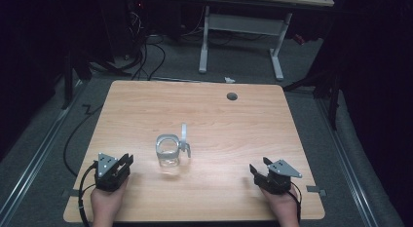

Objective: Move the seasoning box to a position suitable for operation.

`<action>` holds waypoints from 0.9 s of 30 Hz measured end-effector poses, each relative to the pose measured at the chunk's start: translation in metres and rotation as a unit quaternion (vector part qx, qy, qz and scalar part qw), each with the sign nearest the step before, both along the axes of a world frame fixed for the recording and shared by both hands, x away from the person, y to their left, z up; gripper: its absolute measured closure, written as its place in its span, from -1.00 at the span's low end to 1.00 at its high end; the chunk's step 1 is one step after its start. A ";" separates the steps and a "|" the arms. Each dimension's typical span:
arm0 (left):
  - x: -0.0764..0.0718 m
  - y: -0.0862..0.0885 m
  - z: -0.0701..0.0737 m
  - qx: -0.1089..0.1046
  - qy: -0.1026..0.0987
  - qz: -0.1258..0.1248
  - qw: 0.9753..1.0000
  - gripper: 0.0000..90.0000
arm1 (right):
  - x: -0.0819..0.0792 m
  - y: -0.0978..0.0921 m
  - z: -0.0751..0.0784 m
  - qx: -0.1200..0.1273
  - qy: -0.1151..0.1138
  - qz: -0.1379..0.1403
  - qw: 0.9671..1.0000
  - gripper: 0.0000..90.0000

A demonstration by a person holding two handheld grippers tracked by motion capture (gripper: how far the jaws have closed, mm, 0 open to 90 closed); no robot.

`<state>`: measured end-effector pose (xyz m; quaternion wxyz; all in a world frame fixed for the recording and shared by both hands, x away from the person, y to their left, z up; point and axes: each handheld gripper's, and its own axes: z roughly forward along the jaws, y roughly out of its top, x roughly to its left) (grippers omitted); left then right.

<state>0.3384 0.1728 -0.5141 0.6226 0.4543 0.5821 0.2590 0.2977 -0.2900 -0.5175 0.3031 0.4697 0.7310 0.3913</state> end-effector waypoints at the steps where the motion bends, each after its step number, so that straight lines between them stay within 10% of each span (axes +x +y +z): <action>1: 0.000 0.000 0.000 0.000 0.000 0.000 1.000 0.75 | 0.000 0.000 0.000 0.000 0.001 0.001 1.000 -0.13; 14: 0.015 -0.030 -0.013 0.007 0.042 -0.036 0.998 1.00 | 0.000 -0.007 0.001 0.035 -0.007 -0.001 0.999 0.27; 27: 0.022 -0.051 -0.009 0.026 0.034 -0.053 0.998 1.00 | -0.002 -0.005 0.001 0.044 -0.008 0.013 0.999 0.36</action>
